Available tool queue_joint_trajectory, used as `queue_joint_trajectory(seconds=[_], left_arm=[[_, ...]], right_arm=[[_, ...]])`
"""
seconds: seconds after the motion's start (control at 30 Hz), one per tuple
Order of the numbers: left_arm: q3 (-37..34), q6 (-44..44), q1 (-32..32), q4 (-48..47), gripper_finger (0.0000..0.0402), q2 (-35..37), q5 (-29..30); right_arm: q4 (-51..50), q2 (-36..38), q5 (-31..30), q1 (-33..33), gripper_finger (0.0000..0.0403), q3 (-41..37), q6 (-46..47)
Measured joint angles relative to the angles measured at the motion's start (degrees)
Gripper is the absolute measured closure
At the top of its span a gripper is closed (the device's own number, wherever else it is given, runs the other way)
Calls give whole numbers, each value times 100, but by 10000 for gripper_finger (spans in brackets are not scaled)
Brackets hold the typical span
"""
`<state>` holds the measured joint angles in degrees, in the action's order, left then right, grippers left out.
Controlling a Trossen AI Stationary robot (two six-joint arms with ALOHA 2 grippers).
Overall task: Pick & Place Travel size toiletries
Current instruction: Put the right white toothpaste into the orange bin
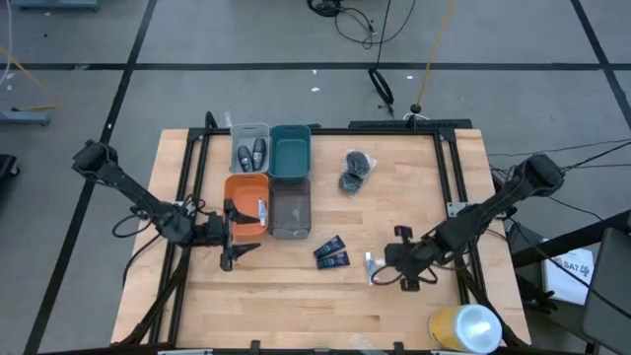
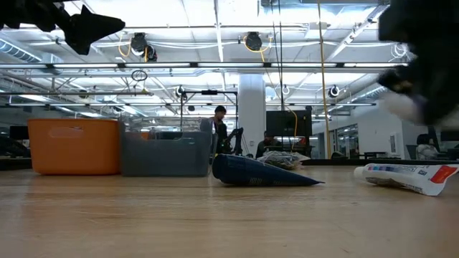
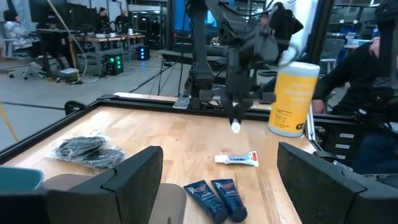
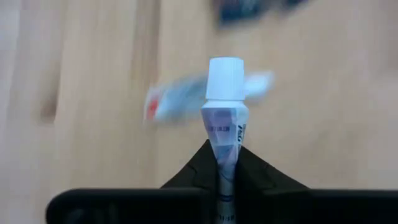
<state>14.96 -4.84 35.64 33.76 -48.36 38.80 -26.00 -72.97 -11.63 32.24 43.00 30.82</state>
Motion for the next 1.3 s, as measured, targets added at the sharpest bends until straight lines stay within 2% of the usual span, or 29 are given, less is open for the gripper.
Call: queue_joint_trajectory(seconds=[0.2,0.3,0.47,0.53,0.67,0.73,1.0,1.17,1.3], left_arm=[[2,-166,-334,326,96,-296,18],[5,-3,-502,729,96,-735,-25],[59,526,-739,1601,96,-1652,-342],[125,754,-822,1886,96,-1970,-481],[503,982,-1030,2041,96,-2569,-718],[805,892,-1169,2037,96,-2844,-743],[2437,896,-1745,2023,96,-4090,-1143],[3288,908,-1959,1993,96,-4963,-1774],[3927,1001,-2082,2014,96,-5600,-1838]], right_arm=[[1216,314,-1237,-45,384,2,-1123],[1909,283,-1401,-228,392,2,-1880],[3732,170,-1389,-699,391,-266,-3000],[4698,131,-1268,-905,388,-485,-3433],[6907,76,-101,-1339,387,-1108,-3907],[7627,35,120,-1501,388,-1336,-3907],[7585,23,101,-1767,390,-1578,-3772],[7584,22,121,-1756,390,-1606,-3760],[7551,22,128,-1754,390,-1606,-3737]])
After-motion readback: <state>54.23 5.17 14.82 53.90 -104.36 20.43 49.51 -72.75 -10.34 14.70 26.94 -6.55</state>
